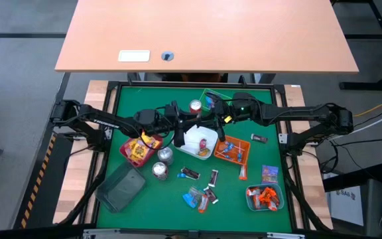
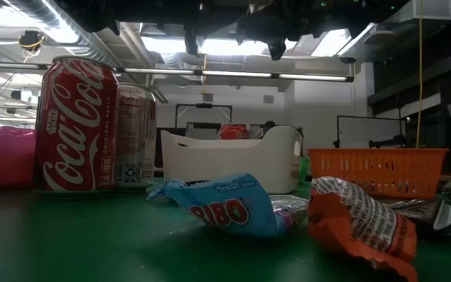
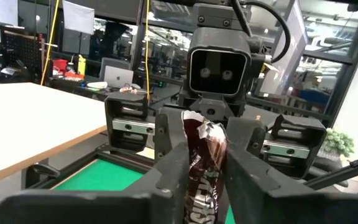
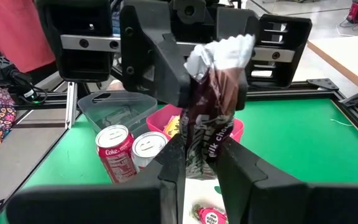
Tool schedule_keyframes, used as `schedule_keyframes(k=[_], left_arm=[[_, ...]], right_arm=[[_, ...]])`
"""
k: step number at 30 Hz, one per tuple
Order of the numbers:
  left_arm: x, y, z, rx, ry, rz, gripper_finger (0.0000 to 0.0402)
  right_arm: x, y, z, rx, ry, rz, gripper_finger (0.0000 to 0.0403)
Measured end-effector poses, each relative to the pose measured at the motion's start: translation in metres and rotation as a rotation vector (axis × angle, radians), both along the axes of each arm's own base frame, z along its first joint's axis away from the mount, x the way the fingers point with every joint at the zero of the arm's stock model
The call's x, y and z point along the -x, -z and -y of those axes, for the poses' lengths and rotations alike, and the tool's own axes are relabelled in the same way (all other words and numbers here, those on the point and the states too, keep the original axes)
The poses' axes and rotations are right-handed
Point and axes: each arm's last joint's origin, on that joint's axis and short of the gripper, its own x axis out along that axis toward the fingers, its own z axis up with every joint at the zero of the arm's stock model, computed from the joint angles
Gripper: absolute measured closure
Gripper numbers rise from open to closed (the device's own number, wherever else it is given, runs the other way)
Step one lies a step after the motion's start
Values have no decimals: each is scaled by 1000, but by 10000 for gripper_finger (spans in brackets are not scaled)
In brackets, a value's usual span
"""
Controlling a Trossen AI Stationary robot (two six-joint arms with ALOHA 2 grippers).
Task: Sort candy
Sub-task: Put the brown chocolate bar into the black bin
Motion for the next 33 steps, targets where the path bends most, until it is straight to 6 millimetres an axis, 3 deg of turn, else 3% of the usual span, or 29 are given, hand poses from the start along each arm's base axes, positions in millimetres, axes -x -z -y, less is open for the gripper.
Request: schedule_keyframes(k=[8, 15, 19, 25, 33], left_arm=[[0, 0, 0, 0, 0, 0, 359], [1, -1, 0, 5, 5, 3, 368], [9, -12, 4, 0, 69, 10, 369], [40, -31, 19, 93, 203, -109, 369], [103, -39, 45, 549, 517, -425, 369]], right_arm=[[0, 1, 0, -2, -2, -8, 307], [1, 0, 0, 6, -2, -11, 232], [13, -7, 1, 25, 1, -31, 193], [43, -16, 0, 82, 4, -140, 170], [75, -11, -4, 130, 68, -360, 169]])
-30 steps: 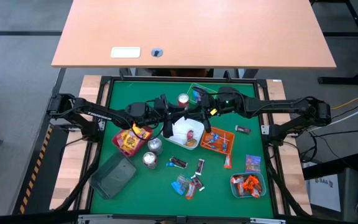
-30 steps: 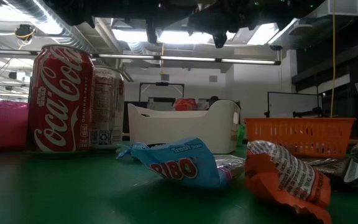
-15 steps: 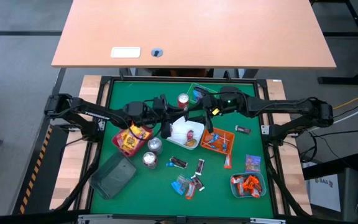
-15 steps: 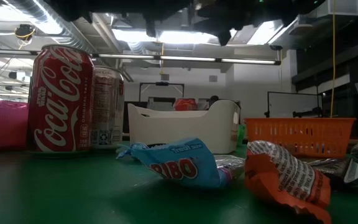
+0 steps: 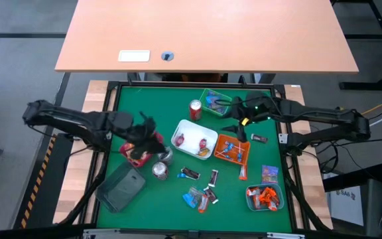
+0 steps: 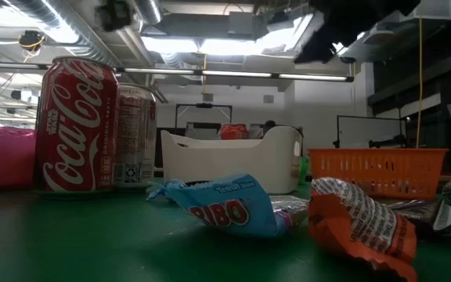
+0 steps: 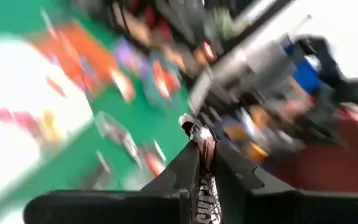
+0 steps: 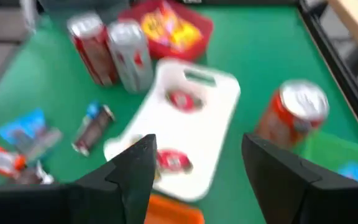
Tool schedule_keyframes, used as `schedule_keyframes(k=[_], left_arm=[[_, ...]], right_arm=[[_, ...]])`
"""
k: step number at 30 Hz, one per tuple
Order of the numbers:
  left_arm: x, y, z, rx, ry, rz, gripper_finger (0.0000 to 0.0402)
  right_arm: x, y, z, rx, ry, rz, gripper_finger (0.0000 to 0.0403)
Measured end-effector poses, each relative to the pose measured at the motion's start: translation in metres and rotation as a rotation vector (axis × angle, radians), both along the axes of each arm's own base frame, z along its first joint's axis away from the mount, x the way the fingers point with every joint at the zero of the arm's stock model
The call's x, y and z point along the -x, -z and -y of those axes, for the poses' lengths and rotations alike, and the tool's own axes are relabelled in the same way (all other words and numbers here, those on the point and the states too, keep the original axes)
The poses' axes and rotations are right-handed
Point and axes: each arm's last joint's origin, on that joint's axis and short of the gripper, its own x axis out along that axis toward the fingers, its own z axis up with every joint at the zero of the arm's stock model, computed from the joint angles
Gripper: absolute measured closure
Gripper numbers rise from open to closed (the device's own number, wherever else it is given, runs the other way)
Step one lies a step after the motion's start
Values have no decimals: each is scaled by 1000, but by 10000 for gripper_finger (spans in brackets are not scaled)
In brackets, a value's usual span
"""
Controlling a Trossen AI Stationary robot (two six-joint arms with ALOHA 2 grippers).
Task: Sort candy
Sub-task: Put the brown chocolate bar into the black bin
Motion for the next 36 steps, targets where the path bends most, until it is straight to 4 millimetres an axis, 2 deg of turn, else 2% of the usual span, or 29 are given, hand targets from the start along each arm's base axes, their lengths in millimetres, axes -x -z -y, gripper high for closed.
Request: schedule_keyframes(k=[4, 9, 14, 19, 26, 36], left_arm=[[25, 2, 16, 239, 87, -208, 369], [42, 12, 35, 460, 60, -481, 369], [55, 23, 49, 553, 8, -719, 369], [68, 33, 55, 608, -87, -913, 369], [78, 39, 58, 613, -158, -1042, 359], [81, 40, 61, 611, -190, -1057, 275]], right_arm=[[7, 9, 1, 22, 57, -120, 169], [16, 18, 1, 39, 101, -254, 168], [23, 23, 1, 57, 131, -351, 168], [26, 26, 0, 53, 138, -391, 168], [26, 26, 0, 51, 137, -393, 168], [26, 26, 0, 50, 138, -393, 168]])
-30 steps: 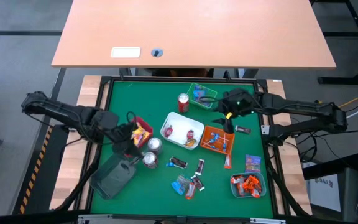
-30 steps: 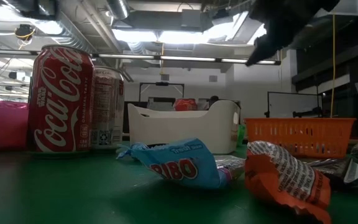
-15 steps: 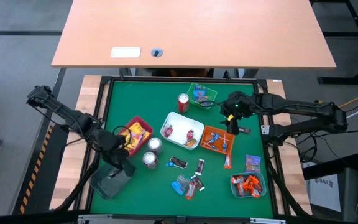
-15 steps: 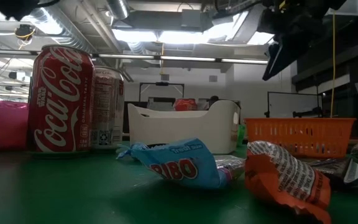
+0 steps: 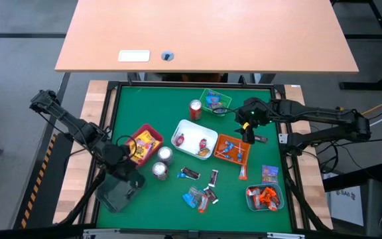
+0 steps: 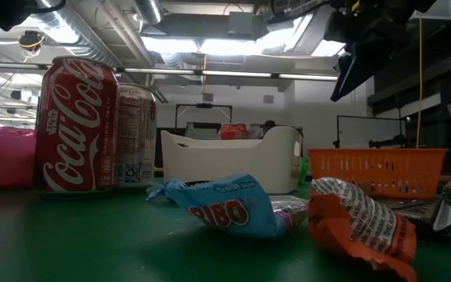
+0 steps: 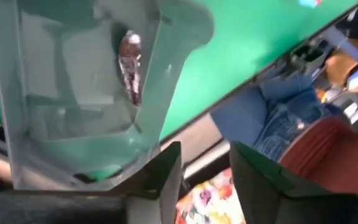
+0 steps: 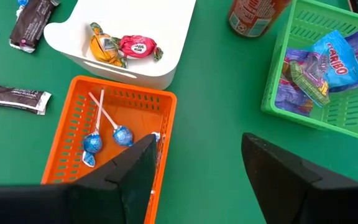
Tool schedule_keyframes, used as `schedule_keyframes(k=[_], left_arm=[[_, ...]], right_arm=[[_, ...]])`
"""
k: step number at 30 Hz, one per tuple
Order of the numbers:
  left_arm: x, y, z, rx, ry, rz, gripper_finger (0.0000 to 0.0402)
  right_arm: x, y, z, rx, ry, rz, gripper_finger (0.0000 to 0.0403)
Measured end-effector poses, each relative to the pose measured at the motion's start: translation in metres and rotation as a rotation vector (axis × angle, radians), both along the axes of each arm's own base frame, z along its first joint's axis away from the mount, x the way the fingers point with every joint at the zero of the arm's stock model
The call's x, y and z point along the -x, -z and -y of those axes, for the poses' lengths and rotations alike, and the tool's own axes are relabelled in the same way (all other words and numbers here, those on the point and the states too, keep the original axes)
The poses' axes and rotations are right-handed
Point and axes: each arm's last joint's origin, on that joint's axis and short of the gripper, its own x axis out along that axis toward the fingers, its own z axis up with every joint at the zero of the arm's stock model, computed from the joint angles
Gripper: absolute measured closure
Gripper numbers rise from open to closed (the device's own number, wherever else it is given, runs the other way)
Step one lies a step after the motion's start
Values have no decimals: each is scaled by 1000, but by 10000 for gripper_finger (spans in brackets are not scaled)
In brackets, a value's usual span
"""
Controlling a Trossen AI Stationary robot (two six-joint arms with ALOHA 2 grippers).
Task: Sort candy
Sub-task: Put the brown chocolate bar into the black bin
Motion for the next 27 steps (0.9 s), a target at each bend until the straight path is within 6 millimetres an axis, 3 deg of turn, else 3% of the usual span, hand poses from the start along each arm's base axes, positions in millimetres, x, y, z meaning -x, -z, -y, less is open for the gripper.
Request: schedule_keyframes(k=[7, 11, 15, 21, 27], left_arm=[[-11, -6, -2, -113, -160, 197, 256], [-22, -18, -2, -201, -254, 441, 256], [-38, -31, -3, -445, -350, 710, 256], [-80, -37, -2, -898, -186, 990, 256], [-126, -24, -5, -1204, 39, 1123, 256]], right_arm=[[0, 0, 0, 0, 0, 0, 168], [0, 0, 0, 0, 0, 0, 168], [0, 0, 0, 0, 0, 0, 168], [0, 0, 0, 0, 0, 1, 168], [0, 0, 0, 0, 0, 2, 168]])
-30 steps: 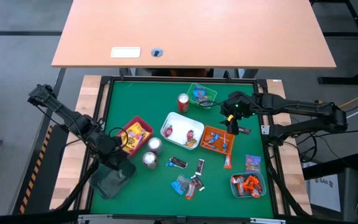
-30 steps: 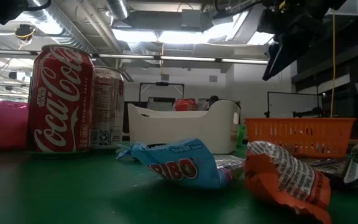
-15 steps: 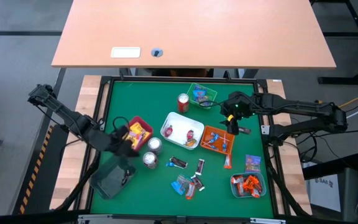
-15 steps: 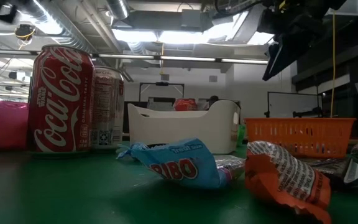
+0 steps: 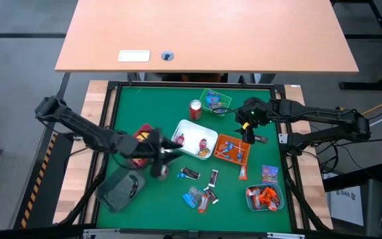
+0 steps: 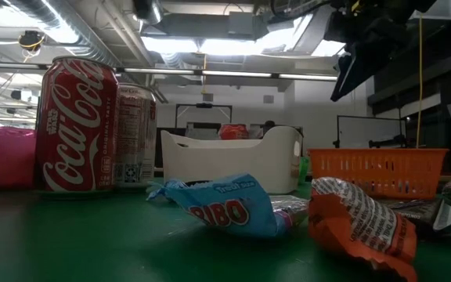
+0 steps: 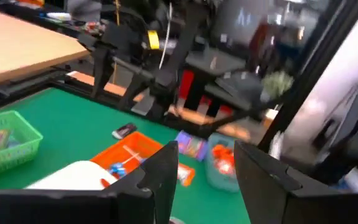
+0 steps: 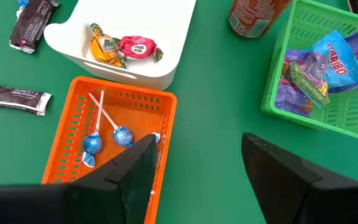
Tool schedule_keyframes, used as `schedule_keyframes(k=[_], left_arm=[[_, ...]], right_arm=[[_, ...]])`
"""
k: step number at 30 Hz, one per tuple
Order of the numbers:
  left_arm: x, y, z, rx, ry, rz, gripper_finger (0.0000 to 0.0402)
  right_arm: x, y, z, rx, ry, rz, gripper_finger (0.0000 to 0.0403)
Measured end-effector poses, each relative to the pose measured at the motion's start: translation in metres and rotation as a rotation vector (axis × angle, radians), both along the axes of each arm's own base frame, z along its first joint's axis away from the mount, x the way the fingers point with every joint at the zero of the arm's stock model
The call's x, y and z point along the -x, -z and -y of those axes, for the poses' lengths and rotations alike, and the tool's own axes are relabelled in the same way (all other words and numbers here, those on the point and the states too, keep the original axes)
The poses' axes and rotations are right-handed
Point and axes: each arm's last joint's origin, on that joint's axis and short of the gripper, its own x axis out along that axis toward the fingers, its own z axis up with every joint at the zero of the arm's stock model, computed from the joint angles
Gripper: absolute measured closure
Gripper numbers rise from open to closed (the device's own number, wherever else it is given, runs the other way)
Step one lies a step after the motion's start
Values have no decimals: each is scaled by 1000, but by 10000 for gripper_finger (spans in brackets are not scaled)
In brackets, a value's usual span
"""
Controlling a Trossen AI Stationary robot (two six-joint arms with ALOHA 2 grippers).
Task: Sort candy
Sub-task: Put the brown chocolate bar into the black bin
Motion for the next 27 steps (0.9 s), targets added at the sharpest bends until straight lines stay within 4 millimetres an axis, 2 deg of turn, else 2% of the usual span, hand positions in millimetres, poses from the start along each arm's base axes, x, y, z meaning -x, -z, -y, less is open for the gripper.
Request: schedule_keyframes(k=[7, 13, 17, 22, 27], left_arm=[[-50, 19, -3, -184, 123, -164, 256], [-88, 30, 1, -270, 249, -415, 256], [-109, 45, 8, -333, 311, -573, 256], [-126, 66, 17, -340, 359, -679, 256], [-132, 87, 20, -343, 378, -735, 256]], right_arm=[[0, 0, 0, 0, 0, 0, 168], [0, 0, 0, 0, 0, 0, 168], [0, 0, 0, 0, 0, -1, 169], [0, 0, 0, 0, 0, -1, 169], [0, 0, 0, 0, 0, -1, 169]])
